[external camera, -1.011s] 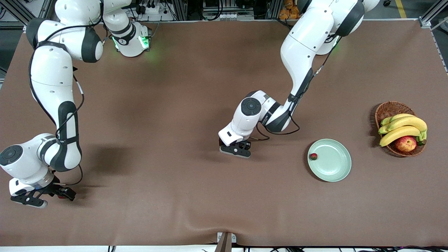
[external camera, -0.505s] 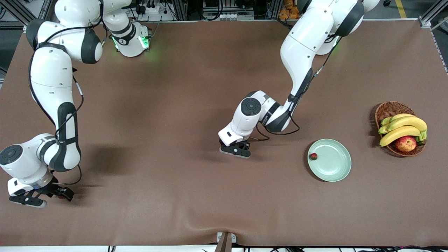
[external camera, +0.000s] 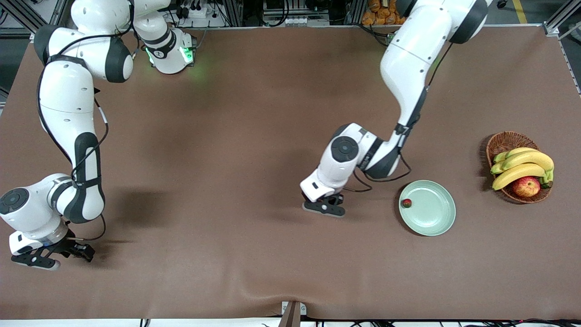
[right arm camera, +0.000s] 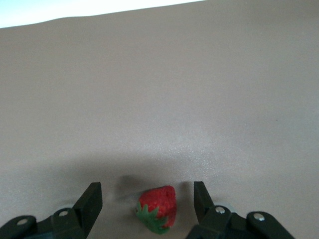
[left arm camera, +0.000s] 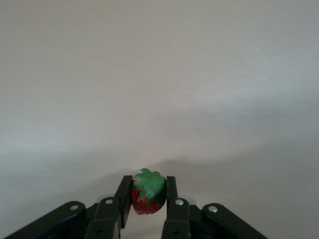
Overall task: Collect all strawberries into plate
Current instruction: 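Put the left gripper's strawberry on the plate while the right gripper lifts another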
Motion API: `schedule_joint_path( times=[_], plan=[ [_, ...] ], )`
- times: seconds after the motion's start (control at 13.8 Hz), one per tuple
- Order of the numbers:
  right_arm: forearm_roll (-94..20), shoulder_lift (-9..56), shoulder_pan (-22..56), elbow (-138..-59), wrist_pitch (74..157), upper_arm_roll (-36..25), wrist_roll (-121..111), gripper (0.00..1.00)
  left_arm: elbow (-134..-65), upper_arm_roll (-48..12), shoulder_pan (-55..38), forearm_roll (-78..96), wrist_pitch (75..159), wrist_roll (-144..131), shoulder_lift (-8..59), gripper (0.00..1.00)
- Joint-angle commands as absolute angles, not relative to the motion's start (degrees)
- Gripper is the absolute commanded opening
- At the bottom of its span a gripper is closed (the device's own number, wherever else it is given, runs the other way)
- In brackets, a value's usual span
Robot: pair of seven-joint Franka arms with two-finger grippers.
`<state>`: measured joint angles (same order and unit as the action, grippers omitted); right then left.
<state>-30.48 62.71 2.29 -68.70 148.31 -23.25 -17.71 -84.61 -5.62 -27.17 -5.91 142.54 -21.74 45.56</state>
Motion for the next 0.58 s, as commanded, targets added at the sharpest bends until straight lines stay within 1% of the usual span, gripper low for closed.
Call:
schedule_joint_path(
  times=[0.0,0.14,0.22,0.36,0.43,0.51],
  plan=[
    [-30.5,61.26,2.11,-71.36,148.97,-22.41,-18.81,0.83,-97.52,-6.24,-21.55,-7.65,141.33,-16.18,35.1,0.0],
    [-30.5,61.26,1.93,-71.37,148.97,-22.41,-18.9,0.81,-103.07,-6.24,-17.86,-7.65,141.15,-13.38,30.08,0.0],
    [-30.5,61.26,1.93,-71.37,148.97,-22.41,-18.9,0.78,-104.92,-6.24,-15.49,-7.65,141.15,-9.97,28.58,0.0],
    [-30.5,61.17,1.93,-71.37,148.89,-22.41,-18.9,0.75,-105.65,-6.5,-9.35,-7.65,140.54,-0.49,28.39,0.0],
    [-30.5,61.0,1.85,-71.37,148.54,-22.41,-18.9,0.69,-105.47,-6.5,-6.97,-7.56,140.54,3.74,28.65,0.0],
    [-30.5,60.91,1.85,-71.37,148.36,-22.41,-18.9,0.61,-105.56,-6.5,-4.86,-7.56,140.54,6.39,28.83,0.0]
  ],
)
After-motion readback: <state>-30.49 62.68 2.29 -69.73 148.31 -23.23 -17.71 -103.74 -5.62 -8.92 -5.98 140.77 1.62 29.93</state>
